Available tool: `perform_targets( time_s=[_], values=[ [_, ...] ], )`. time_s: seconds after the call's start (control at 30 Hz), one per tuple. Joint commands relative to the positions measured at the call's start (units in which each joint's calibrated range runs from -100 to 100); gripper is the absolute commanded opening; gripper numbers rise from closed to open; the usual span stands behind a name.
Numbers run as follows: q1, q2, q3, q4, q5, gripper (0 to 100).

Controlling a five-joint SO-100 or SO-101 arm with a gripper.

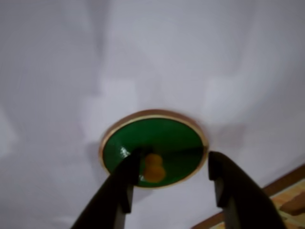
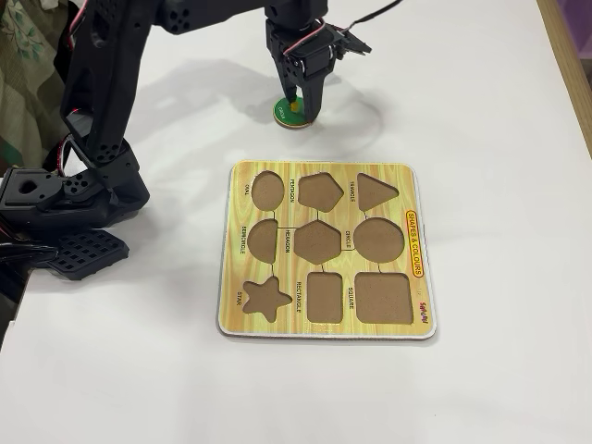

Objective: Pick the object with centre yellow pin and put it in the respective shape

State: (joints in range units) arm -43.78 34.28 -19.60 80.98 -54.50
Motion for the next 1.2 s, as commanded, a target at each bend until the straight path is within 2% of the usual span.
perform_targets(
  time_s=[0.0, 0.7, 0.87, 1.17],
  values=[
    [3.1, -1.5, -1.4, 0.4, 0.2, 17],
    [2.8, -0.7, -1.4, 0.4, 0.1, 16],
    [3.0, -0.7, -1.4, 0.4, 0.1, 7],
    [2.7, 0.4, 0.3, 0.4, 0.1, 6]
  ],
)
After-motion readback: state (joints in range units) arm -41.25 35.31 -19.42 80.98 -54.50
